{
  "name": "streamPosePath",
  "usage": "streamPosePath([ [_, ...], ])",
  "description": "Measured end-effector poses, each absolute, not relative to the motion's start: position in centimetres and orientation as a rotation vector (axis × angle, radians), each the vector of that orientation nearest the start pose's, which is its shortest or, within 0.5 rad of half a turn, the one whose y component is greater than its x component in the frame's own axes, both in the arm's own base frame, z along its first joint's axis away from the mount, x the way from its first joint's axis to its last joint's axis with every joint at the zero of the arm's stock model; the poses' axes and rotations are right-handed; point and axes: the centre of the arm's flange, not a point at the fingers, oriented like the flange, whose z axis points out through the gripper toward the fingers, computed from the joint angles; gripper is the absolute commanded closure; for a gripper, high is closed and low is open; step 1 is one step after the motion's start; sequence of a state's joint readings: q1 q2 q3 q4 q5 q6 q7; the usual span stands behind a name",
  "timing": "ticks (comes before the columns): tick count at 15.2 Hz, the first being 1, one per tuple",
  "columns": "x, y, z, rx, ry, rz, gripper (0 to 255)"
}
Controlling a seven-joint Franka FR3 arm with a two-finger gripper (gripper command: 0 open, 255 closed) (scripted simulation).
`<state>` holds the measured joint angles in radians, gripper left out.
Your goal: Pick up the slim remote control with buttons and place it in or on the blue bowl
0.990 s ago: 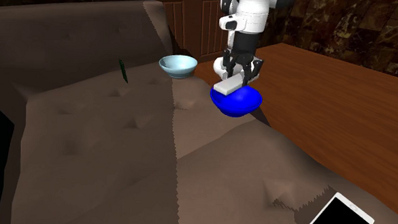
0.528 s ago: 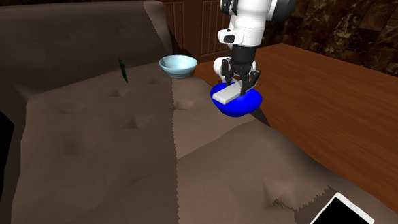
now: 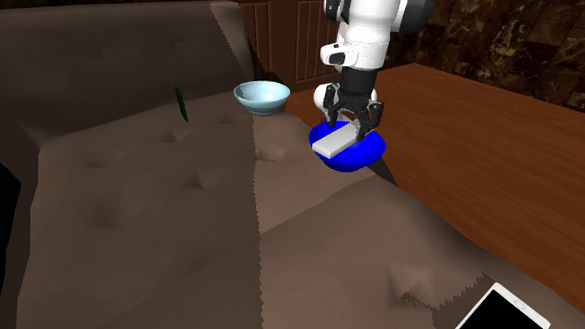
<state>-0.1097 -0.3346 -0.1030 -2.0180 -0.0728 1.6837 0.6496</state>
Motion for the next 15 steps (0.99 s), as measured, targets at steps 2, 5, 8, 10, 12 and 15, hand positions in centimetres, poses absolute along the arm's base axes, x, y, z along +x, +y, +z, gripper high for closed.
streamPosePath([
  [2,44.1,-10.9,59.0,-2.898,1.308,-0.012,0],
  [5,44.2,-10.9,59.5,-2.898,1.308,-0.012,0],
  [8,44.0,-10.8,62.7,-2.898,1.308,-0.014,0],
  [10,44.0,-10.6,63.7,-2.898,1.308,-0.013,0],
  [12,44.1,-10.6,63.9,-2.898,1.308,-0.012,0],
  [15,44.1,-10.7,64.0,-2.898,1.308,-0.012,0],
])
